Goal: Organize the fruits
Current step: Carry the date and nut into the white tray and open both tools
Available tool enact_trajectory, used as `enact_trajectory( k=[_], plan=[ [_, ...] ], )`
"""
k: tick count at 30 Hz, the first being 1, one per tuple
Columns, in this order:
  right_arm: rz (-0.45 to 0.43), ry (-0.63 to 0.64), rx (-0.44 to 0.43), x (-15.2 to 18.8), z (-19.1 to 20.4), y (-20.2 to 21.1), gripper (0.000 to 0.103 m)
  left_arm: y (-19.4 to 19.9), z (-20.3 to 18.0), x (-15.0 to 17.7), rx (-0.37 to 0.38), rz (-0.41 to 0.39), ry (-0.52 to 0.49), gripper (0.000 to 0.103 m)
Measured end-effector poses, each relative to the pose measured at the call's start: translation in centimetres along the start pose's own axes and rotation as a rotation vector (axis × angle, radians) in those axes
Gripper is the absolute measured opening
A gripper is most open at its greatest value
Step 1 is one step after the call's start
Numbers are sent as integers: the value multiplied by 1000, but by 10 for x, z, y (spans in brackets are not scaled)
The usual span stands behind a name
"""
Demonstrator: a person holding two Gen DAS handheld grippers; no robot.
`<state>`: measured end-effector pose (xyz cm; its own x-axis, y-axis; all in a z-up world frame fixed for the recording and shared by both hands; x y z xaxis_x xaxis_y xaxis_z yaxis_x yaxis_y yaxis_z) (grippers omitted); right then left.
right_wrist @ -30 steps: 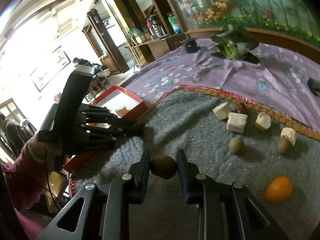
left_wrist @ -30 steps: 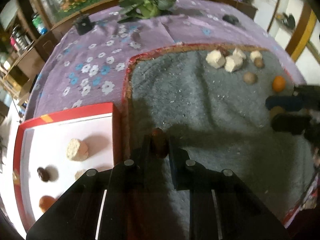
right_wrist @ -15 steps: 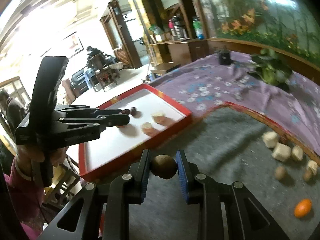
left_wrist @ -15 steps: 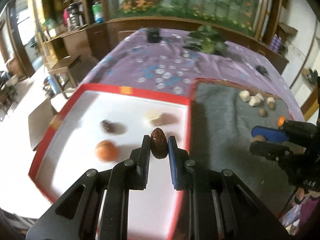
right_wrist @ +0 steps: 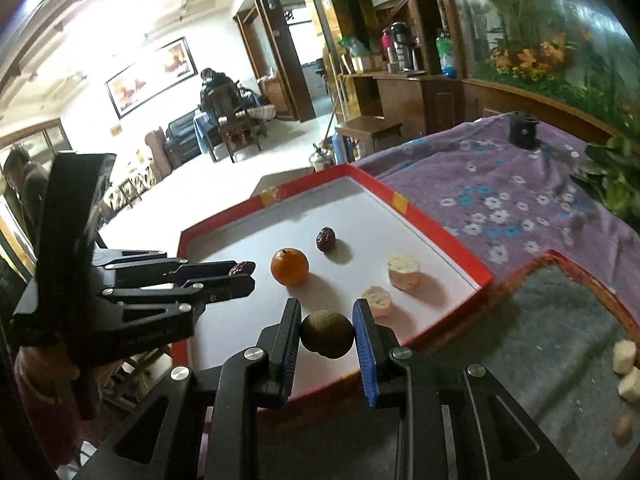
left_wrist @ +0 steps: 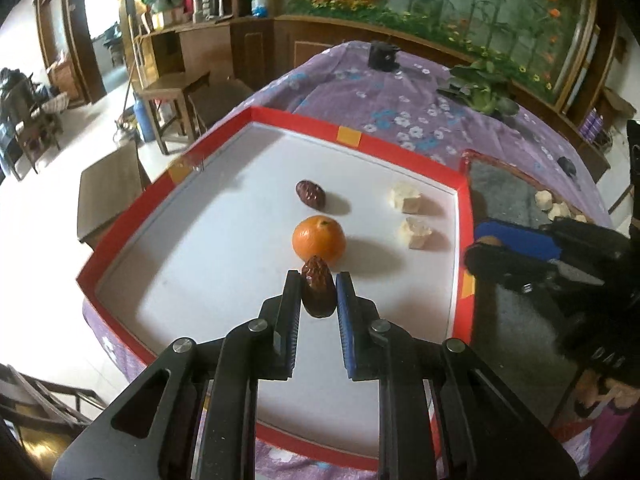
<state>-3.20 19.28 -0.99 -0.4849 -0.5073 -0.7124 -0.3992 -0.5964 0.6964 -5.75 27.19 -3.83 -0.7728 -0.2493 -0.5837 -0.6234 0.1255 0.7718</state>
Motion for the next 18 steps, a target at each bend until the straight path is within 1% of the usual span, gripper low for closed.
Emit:
enact_trajectory(
  k=[3, 6, 12, 14, 15, 16, 17, 18],
  plan=[
    [32, 6, 1, 1, 3, -18, 25, -7, -1, 1, 13, 11, 16, 17],
    [61, 1, 3, 5, 1, -32, 25, -12, -4, 1, 18, 16, 10, 17],
    [96, -4, 0, 12, -3, -49, 25, -18, -2, 2, -7, 24, 12, 17],
    [103, -4, 17, 13, -5, -54, 25, -19, 1, 2, -33, 23, 14, 17],
    [89, 1, 28, 12, -6, -54, 26, -19, 1, 2, -39, 19, 19, 17],
    [86, 3, 34, 12, -6, -53, 33, -20, 2, 2, -40, 18, 24, 17],
    [85, -2, 37, 12, -8, -52, 37, -21, 2, 3, -42, 20, 26, 17],
    [74, -18, 26, 11, -8, -50, 41, -21, 2, 4, -46, 23, 28, 20]
  ],
)
Point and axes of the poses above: each gripper's, at about its wrist camera, not at the fingertips, and y roughly against the way its jaws point, z to its left, x to its underside, the point moved 10 cm from there along -y, roughly the way its jaws point, and after that the axes turned 12 degrees about x, right-handed, at the moved point
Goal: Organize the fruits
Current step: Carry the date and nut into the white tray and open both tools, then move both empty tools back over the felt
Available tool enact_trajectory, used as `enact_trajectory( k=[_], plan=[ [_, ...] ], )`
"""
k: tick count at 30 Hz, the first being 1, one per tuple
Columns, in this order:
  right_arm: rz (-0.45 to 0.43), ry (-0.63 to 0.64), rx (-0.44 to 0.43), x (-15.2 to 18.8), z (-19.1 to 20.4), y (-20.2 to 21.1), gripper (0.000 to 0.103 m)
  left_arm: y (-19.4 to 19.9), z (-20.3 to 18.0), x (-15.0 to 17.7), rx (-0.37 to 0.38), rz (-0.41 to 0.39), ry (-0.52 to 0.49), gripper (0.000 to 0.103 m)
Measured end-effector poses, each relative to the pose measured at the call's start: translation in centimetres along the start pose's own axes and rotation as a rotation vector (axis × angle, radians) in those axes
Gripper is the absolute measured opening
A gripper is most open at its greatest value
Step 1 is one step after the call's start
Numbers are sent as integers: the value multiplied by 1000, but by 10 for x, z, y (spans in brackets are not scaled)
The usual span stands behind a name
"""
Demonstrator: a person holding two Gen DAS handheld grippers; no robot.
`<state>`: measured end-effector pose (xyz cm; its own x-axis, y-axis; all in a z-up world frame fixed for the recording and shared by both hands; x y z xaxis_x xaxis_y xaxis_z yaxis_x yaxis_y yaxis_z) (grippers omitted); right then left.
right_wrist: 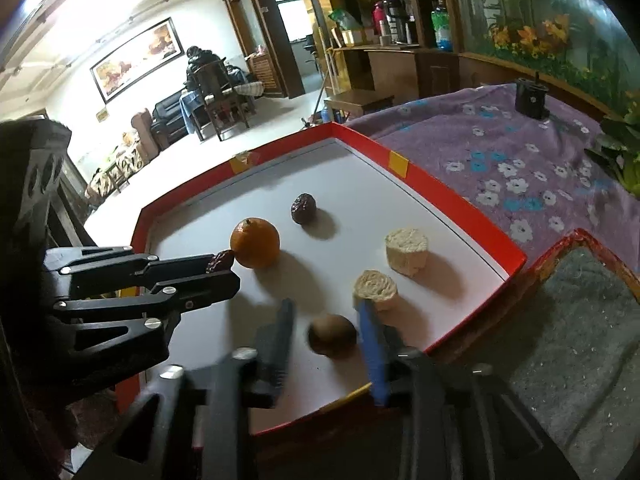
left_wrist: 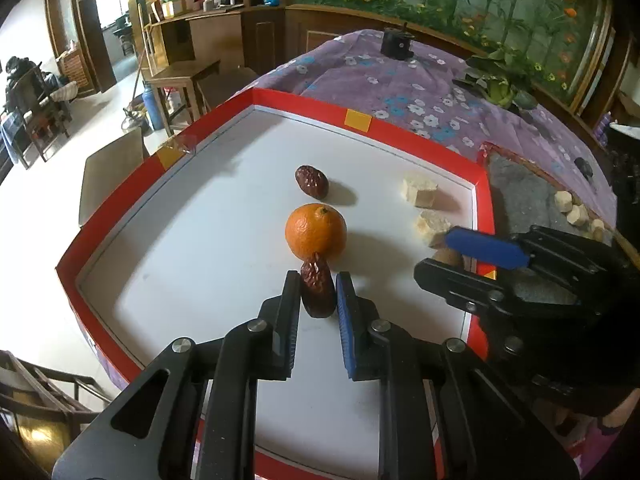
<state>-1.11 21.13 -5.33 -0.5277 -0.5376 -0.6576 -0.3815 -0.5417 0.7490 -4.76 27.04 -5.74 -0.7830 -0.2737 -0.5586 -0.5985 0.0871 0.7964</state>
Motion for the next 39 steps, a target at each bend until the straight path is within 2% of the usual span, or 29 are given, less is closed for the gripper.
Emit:
enact_trajectory(
  k=[1, 3, 4, 11, 14, 17, 30, 39],
  plan=[
    [-7, -9, -7, 0, 0, 2, 43, 0, 0, 0, -6, -1, -1, 23],
    [-16, -33, -18, 1, -3, 9, 43, 3, -2, -1, -16, -18, -2, 45],
    [-17, -38, -18, 2, -4, 12, 43, 6, -3, -2, -14, -29, 0, 47],
    [-86, -52, 56, 11, -24, 59, 43, 19, -23, -10, -24, -82, -16, 47],
    [-114, -73, 90, 18, -39, 84, 49, 21, -41, -14, 5, -99, -20, 47],
    [-133, -106, 139, 27, -59, 104, 50, 20, -61, -17, 30, -109, -30, 47],
    [-106, -242, 378, 98, -164, 163, 50, -4, -172, -19, 150, -85, -167, 47],
    [-110, -366, 364, 135, -204, 189, 50, -26, -217, -19, 200, -40, -218, 47]
  ],
)
Point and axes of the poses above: each gripper's, at about its wrist camera, not at the fingertips, and y roughly against the way its jaws point, z to its left, x to its underside, the point moved 10 cm from there along -y, roughly the way its jaws point, and after that the axes turned 12 degrees about x, right-handed, at the moved point
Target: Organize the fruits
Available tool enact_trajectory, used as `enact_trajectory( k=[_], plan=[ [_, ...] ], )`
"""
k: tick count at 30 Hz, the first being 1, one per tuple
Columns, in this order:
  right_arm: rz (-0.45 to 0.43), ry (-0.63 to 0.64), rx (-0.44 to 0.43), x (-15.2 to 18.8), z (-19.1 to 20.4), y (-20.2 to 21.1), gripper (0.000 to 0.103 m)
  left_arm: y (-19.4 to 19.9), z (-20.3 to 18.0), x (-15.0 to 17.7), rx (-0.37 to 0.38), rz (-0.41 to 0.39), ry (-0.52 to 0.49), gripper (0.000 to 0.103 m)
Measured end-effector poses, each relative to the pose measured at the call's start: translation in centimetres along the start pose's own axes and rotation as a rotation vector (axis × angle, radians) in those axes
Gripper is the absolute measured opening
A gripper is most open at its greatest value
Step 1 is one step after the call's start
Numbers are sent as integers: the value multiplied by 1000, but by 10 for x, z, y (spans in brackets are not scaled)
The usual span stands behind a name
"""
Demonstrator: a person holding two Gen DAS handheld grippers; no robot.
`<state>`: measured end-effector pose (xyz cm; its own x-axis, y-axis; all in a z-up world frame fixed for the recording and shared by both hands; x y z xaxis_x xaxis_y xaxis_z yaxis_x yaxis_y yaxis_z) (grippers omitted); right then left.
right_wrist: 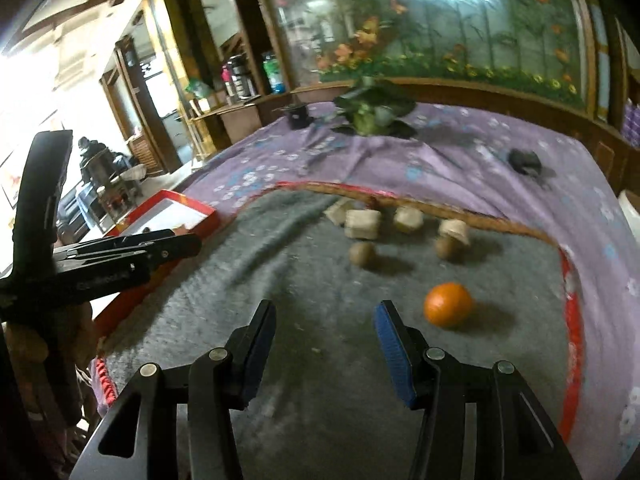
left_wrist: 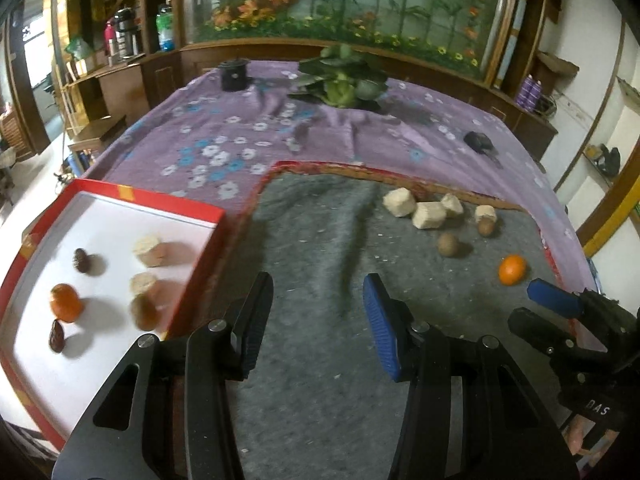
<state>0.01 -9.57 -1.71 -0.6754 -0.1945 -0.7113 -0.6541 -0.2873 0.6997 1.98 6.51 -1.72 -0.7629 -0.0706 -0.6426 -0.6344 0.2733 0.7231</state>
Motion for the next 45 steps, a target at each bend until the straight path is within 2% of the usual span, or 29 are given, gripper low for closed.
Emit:
enact_trajectory(
  k=[6, 30, 35, 45],
  plan=[
    [9, -11, 26, 3, -21, 1, 50, -21, -11, -7, 21, 38, -9, 47],
    [24, -34, 17, -2, -31, -11, 51, -60, -24, -19, 29, 99, -17, 46],
    [15, -24, 9, -5, -31, -11, 51, -73, -18, -38, -4, 94, -10, 46],
    [14, -52, -27, -10, -35, -12, 51, -100, -23, -60, 14, 117, 27, 46]
  ],
)
Point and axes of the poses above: each gripper's, at about its wrist camera, not at the fingertips, and y roughly against the way its jaws point, z to its left, x to its underside, the point moved 10 cm from there along -y, roughly the way its jaws point, and after that the axes turned 12 degrees about x, right-handed, at the moved point
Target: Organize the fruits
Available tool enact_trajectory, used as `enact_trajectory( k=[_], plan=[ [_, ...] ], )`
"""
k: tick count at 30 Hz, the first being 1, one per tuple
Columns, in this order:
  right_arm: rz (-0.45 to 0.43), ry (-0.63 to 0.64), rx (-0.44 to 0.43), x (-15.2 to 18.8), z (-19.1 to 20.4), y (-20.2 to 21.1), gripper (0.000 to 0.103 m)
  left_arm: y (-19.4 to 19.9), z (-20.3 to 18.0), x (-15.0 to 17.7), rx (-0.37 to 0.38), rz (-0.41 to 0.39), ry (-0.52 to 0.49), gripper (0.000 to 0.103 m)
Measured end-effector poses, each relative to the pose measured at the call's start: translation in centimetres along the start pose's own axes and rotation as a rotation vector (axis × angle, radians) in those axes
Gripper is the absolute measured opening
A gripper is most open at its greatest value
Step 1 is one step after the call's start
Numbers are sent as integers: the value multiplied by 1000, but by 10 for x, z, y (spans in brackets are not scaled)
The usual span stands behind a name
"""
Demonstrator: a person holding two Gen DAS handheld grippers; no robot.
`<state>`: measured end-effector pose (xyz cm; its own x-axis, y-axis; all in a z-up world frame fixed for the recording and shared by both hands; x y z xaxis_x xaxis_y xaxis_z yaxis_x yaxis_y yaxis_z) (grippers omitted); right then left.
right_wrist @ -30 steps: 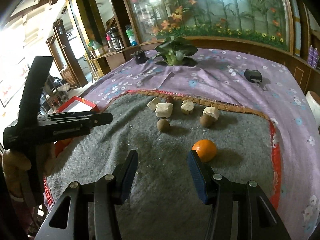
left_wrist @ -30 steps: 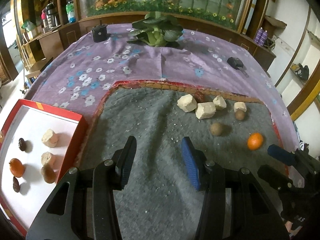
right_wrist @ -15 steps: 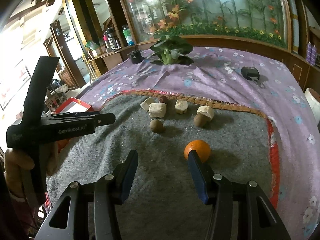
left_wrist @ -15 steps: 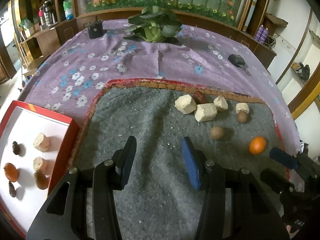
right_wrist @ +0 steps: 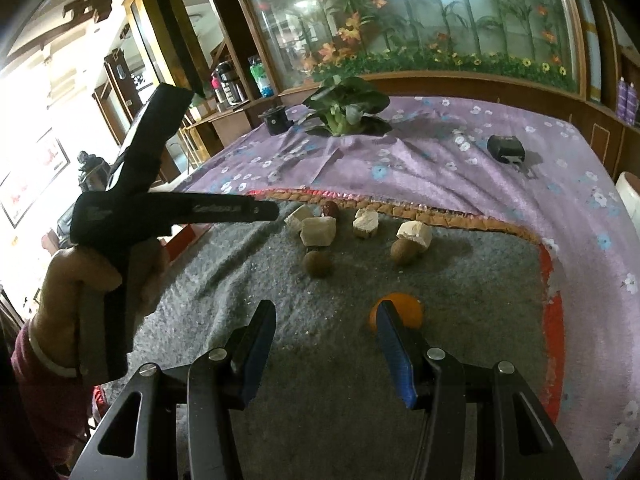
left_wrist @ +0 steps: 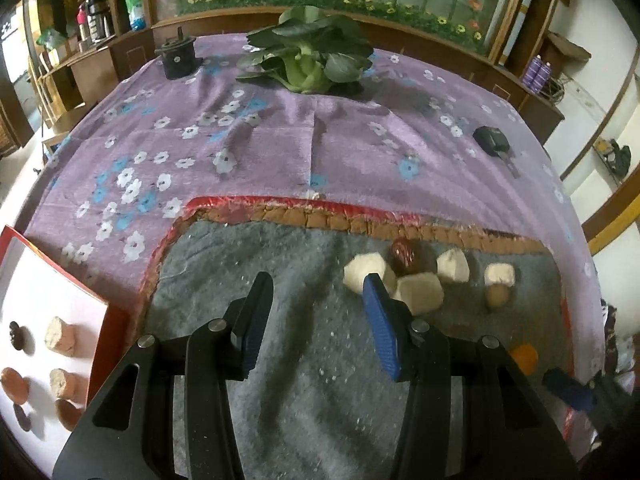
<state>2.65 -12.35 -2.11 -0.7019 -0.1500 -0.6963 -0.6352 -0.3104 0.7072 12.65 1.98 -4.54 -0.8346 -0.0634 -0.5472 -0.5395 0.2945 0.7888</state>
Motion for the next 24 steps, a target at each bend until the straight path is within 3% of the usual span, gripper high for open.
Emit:
enact_trajectory(
  k=[11, 16, 21, 24],
  plan=[
    [5, 34, -16, -2, 8, -4, 51, -18, -3, -11, 24, 32, 14, 46],
    [10, 15, -34, -2, 7, -5, 51, -28, 1, -17, -9, 31, 36, 46],
    [11, 14, -45, -1, 8, -5, 52, -16, -4, -7, -75, 53, -113, 47],
    [8, 18, -53, -2, 10, -4, 52, -9, 7, 6, -66, 109, -111, 47]
  ],
)
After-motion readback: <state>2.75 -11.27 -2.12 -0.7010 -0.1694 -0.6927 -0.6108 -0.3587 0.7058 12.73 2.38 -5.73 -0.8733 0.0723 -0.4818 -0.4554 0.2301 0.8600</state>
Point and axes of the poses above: each gripper's, at about its wrist camera, not at the fingertips, and y roughly against the way its jaws point, z to its left, x to its underside, the point moved 10 cm from there along -y, roughly the way its jaws point, and after that the axes turned 12 degrees about x, right-handed, at the moved point
